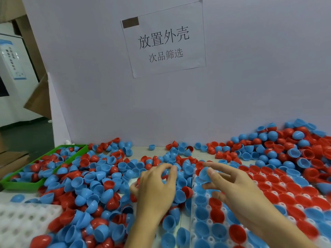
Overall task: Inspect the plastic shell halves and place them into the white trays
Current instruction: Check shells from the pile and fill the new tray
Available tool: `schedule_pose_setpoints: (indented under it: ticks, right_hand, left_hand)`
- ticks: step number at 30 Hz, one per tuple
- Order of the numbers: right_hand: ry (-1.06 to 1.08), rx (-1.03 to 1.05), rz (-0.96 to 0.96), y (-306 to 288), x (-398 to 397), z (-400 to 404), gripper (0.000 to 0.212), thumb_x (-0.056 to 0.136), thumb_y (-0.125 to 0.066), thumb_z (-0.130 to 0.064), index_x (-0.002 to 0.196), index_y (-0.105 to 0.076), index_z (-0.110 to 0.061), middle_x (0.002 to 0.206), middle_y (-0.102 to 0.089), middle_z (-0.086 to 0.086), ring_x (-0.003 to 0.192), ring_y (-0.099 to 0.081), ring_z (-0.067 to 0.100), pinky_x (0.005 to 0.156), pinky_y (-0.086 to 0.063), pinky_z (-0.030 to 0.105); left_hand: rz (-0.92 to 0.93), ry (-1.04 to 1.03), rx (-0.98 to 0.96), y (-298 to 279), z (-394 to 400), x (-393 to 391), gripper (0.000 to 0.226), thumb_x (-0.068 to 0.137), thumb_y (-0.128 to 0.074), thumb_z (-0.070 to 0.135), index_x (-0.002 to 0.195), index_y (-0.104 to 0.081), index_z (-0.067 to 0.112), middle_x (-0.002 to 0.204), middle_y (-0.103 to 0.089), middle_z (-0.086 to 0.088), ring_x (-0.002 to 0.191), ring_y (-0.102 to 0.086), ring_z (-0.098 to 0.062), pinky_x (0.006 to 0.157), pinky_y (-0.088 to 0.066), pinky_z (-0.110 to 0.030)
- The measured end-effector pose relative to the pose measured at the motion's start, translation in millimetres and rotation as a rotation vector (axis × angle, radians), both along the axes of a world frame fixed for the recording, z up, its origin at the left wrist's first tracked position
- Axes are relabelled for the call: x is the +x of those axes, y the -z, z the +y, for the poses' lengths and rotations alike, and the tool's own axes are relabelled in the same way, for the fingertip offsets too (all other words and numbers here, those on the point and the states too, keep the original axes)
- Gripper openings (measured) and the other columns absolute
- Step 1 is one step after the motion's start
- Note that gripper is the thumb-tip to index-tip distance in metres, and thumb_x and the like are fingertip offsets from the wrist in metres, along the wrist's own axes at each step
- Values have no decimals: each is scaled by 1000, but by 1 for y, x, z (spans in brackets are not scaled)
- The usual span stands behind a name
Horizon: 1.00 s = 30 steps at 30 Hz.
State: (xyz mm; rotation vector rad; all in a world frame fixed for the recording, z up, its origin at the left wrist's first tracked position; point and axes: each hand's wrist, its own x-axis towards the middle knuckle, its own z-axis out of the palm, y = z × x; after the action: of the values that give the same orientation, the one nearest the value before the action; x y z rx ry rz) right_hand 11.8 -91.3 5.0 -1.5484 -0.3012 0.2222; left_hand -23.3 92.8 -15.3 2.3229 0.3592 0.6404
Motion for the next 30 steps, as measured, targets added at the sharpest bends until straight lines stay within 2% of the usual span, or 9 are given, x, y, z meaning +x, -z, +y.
schedule_pose_setpoints:
  ticks: [2,6,11,16,18,20,22,24,30]
  right_hand:
    - [27,10,-2,0,0,2,25,81,-67,-39,103,-70,-27,89,-76,-12,81,-74,8,69,-54,21]
    - [71,-51,-31,2,-2,6,28,79,-71,-40,99,-73,-20,85,-77,-7,79,-74,9,74,-56,28]
    - [40,-105,-112,-1,-7,9,33,77,-62,-51,96,-73,-27,84,-76,-11,78,-73,4,66,-55,20]
    - [120,-419,-419,10,-8,16,11,96,-61,-29,100,-67,-38,84,-68,-25,86,-60,-14,70,-49,6]
    - [58,-601,-535,18,-11,22,21,98,-58,-29,115,-63,-41,98,-53,-35,94,-51,-14,72,-39,2]
    - [27,-679,-583,23,-10,25,27,100,-54,-29,124,-60,-40,106,-45,-36,101,-43,-12,78,-32,3]
    - [69,-645,-587,22,-6,22,28,99,-55,-26,123,-61,-40,110,-49,-32,104,-44,-11,82,-33,5]
    - [128,-603,-573,20,-3,16,26,98,-56,-23,117,-63,-39,108,-54,-30,99,-49,-13,79,-35,3]
    - [184,-514,-519,14,3,3,24,97,-58,-17,102,-64,-40,99,-62,-29,90,-58,-9,69,-42,6]
  left_hand:
    - [-62,123,86,-5,-5,-4,26,96,-57,42,122,-53,48,123,-47,29,120,-37,3,111,-32,-32]
    - [2,522,6,-8,-20,-9,48,90,-70,42,126,-44,61,125,-45,41,119,-44,11,91,-41,-12]
    - [-156,430,-120,-9,-19,-6,29,93,-70,29,108,-60,52,104,-62,26,98,-64,-2,80,-58,-21]
    - [-322,33,-709,-9,13,-6,20,92,-59,-3,93,-63,17,96,-65,-3,64,-67,-10,62,-58,-26]
    - [-209,32,-532,-5,20,-7,18,90,-62,3,91,-62,21,97,-62,2,62,-59,1,61,-55,-18]
    - [-11,192,-202,0,19,-8,21,86,-73,27,98,-60,37,110,-55,11,89,-57,7,77,-53,-17]
    - [224,281,39,5,13,-7,38,78,-78,53,108,-56,49,115,-43,19,110,-45,1,92,-43,-24]
    - [298,257,210,10,9,-3,40,81,-75,55,115,-55,49,109,-39,19,111,-43,-6,95,-41,-27]
    - [24,108,-23,16,17,5,15,97,-63,36,110,-58,32,112,-55,15,99,-54,0,71,-41,-8]
